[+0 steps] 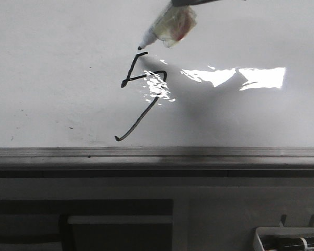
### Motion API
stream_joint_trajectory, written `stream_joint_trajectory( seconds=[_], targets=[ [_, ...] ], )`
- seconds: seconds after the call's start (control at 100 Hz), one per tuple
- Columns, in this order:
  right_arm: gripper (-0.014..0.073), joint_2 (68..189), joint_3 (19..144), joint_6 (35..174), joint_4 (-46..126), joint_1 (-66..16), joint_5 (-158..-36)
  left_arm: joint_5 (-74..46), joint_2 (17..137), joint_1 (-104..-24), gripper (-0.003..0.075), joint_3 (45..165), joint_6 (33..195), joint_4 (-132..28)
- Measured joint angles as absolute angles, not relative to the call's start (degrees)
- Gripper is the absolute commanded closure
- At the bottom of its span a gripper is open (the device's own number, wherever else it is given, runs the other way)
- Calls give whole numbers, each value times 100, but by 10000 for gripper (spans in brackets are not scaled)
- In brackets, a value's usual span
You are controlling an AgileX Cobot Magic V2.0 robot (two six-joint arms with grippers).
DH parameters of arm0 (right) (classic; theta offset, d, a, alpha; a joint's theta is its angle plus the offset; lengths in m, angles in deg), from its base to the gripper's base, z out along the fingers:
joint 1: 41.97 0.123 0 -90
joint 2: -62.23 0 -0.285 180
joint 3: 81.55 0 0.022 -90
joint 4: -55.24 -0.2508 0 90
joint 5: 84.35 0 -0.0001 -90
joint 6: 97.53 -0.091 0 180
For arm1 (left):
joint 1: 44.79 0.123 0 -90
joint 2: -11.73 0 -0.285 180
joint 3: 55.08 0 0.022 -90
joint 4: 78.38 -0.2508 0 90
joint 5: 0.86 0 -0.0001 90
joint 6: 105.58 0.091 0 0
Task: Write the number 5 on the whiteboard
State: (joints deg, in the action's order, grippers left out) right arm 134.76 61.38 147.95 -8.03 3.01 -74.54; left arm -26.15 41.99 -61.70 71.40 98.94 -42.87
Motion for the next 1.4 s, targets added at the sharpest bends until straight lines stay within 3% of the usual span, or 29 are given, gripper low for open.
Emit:
stream_joint_trajectory(
  seconds=[1.4],
  targets=[
    [634, 13862, 6196, 14795, -1151, 320, -7231, -2747, 4199, -6170, 741, 7140, 9894, -4287]
  ],
)
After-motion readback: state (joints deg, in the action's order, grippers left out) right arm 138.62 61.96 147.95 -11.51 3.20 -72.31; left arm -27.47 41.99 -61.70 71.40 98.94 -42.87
